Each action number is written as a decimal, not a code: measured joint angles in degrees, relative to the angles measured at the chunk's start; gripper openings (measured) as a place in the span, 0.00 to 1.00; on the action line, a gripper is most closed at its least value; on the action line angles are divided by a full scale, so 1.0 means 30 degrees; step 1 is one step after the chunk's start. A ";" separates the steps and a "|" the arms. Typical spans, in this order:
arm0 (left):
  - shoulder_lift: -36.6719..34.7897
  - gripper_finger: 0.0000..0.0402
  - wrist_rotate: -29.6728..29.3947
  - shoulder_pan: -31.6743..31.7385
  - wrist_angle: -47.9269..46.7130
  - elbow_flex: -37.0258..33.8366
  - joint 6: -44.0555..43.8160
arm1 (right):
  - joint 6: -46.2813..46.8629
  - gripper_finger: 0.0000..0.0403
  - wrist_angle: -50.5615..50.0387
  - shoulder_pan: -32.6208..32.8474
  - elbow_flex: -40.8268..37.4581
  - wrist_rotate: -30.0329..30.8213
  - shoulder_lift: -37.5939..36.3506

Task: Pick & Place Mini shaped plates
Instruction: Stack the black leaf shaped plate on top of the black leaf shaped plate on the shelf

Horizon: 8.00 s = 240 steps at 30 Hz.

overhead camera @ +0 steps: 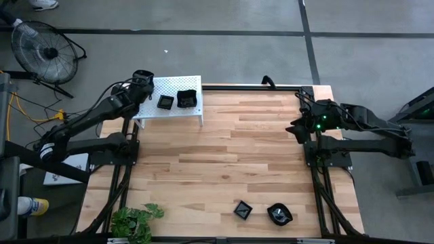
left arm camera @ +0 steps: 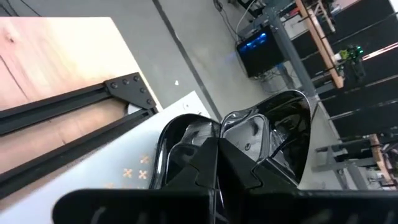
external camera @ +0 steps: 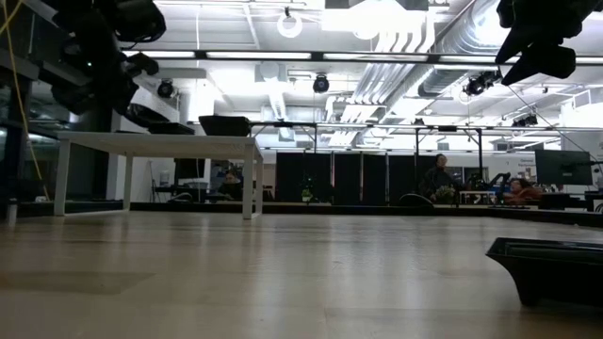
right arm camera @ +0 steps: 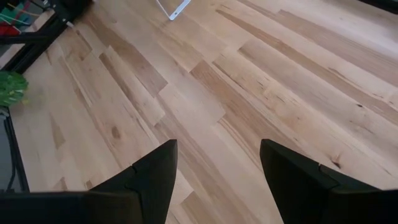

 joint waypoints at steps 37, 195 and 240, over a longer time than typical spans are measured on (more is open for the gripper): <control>0.1060 0.00 0.0566 0.1115 -0.1127 0.0014 0.0357 | 0.0839 0.56 0.0146 0.0000 0.0000 0.0021 0.0007; -0.2292 0.04 0.6934 0.6949 0.1165 0.0028 1.8484 | -0.1319 0.56 0.2973 0.0000 0.0000 -0.0301 0.1719; 0.0598 0.00 1.0611 0.7483 0.0858 0.0028 0.9295 | -0.1616 0.56 0.3818 0.0000 0.0000 -0.0125 0.1734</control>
